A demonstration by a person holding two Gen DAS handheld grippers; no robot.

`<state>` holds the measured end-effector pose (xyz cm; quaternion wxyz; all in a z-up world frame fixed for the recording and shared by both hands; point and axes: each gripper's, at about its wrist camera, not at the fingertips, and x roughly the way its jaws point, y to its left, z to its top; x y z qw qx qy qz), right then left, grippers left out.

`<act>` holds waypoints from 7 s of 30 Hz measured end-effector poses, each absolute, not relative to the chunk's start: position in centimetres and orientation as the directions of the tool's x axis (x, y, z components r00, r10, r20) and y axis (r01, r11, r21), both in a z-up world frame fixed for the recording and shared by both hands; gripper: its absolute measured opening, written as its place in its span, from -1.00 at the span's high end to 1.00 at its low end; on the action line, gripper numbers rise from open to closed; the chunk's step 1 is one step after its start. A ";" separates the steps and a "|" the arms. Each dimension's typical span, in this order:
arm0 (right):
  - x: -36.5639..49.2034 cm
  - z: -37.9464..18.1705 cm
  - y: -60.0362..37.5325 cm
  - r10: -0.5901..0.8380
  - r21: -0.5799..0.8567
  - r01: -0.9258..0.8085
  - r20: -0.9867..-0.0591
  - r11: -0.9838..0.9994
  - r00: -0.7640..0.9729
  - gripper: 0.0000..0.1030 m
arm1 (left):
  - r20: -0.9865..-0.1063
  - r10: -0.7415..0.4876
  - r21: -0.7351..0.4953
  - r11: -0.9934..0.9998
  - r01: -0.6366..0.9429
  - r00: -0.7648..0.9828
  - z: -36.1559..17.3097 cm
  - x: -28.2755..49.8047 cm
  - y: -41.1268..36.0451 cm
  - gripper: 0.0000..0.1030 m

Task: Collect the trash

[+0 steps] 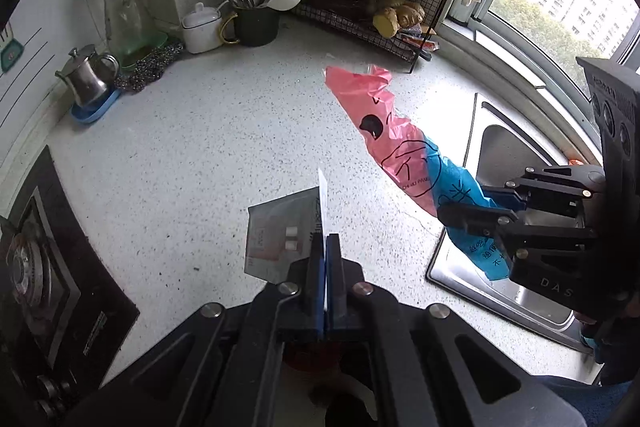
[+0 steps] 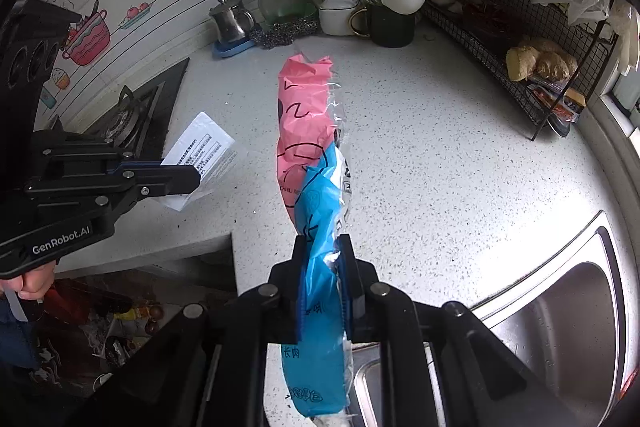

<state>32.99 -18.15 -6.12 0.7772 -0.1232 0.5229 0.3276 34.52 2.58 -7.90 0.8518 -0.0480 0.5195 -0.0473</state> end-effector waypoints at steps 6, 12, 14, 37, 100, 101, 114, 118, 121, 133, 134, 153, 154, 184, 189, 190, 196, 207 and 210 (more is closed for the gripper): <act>26.4 -4.5 -17.4 0.398 0.150 -0.636 -0.878 0.757 0.267 0.76 | -0.871 -0.121 -0.134 0.991 0.008 0.475 -7.0 26.1 2.9 1.00; 20.2 -4.1 -16.1 0.396 0.137 -0.648 -0.877 0.749 0.272 0.76 | -0.866 -0.118 -0.137 0.991 -0.004 0.486 -6.6 18.6 3.2 1.00; 18.4 -4.0 -15.8 0.395 0.135 -0.650 -0.878 0.748 0.272 0.76 | -0.868 -0.113 -0.135 0.991 -0.011 0.484 -6.7 16.6 3.4 1.00; 11.1 -10.2 -13.0 0.300 0.128 -0.657 -0.941 0.743 0.157 0.76 | -0.912 -0.168 -0.222 0.969 -0.105 0.374 -15.2 8.4 4.7 1.00; 15.4 -48.6 -15.5 0.167 0.103 -0.570 -0.984 0.815 0.061 0.76 | -0.969 -0.183 -0.206 0.970 -0.132 0.168 -54.8 15.1 3.4 -0.52; 15.4 -48.9 -15.1 0.167 0.105 -0.577 -0.984 0.810 0.055 0.76 | -0.968 -0.180 -0.204 0.970 -0.133 0.173 -54.8 15.0 3.5 -0.61; 15.9 -53.4 -12.8 0.114 0.093 -0.646 -0.993 0.757 -0.011 0.76 | -0.969 -0.172 -0.202 0.964 -0.171 0.175 -57.0 14.9 5.4 -1.00; 16.6 -55.6 -12.5 0.070 0.067 -0.649 -0.997 0.757 -0.022 0.76 | -0.974 -0.163 -0.191 0.964 -0.186 0.157 -58.1 15.0 5.9 -1.00; 17.0 -57.2 -12.2 0.039 0.055 -0.651 -0.998 0.757 -0.039 0.76 | -0.976 -0.159 -0.186 0.962 -0.199 0.146 -58.9 15.0 6.4 -1.00; 17.1 -60.8 -11.4 -0.015 0.033 -0.685 -0.998 0.728 -0.065 0.53 | -0.980 -0.153 -0.178 0.959 -0.220 0.127 -60.2 13.9 6.8 -1.00; 17.1 -60.8 -11.5 -0.013 0.037 -0.681 -0.998 0.731 -0.069 0.20 | -0.981 -0.149 -0.175 0.960 -0.219 0.128 -60.1 13.8 6.7 -1.00; 13.1 -44.3 -13.2 0.101 0.043 -0.687 -0.994 0.726 0.044 -0.99 | -0.973 -0.042 -0.108 0.954 -0.281 0.229 -44.2 9.6 5.3 -1.00; 12.9 -42.7 -13.3 0.111 0.045 -0.690 -0.992 0.722 0.051 -0.99 | -0.968 -0.040 -0.114 0.950 -0.291 0.248 -42.2 9.3 5.3 -1.00; 0.0 -2.7 -18.6 0.211 -0.046 -0.366 -0.748 0.929 0.629 -0.99 | -0.678 -0.056 -0.077 0.997 0.005 0.733 -1.2 -1.2 1.6 -1.00; -3.9 0.6 -18.9 0.171 -0.077 -0.295 -0.665 0.952 0.727 -0.99 | -0.618 -0.091 -0.067 0.996 0.063 0.781 2.1 -4.5 0.5 -1.00; -4.7 1.2 -19.0 0.162 -0.082 -0.280 -0.651 0.956 0.742 -0.99 | -0.604 -0.093 -0.062 0.996 0.070 0.792 2.7 -5.2 0.2 -1.00; -7.4 3.7 -19.6 0.134 -0.088 -0.228 -0.588 0.970 0.798 -0.99 | -0.558 -0.099 -0.046 0.995 0.089 0.824 5.1 -8.5 -0.5 -1.00; -9.7 4.3 -20.8 0.104 -0.102 -0.195 -0.565 0.976 0.818 -0.99 | -0.548 -0.118 -0.049 0.993 0.109 0.828 5.1 -10.4 -2.4 -1.00; -10.1 3.9 -21.1 0.096 -0.105 -0.187 -0.568 0.977 0.817 -0.99 | -0.555 -0.110 -0.052 0.994 0.097 0.824 4.6 -10.7 -3.0 -1.00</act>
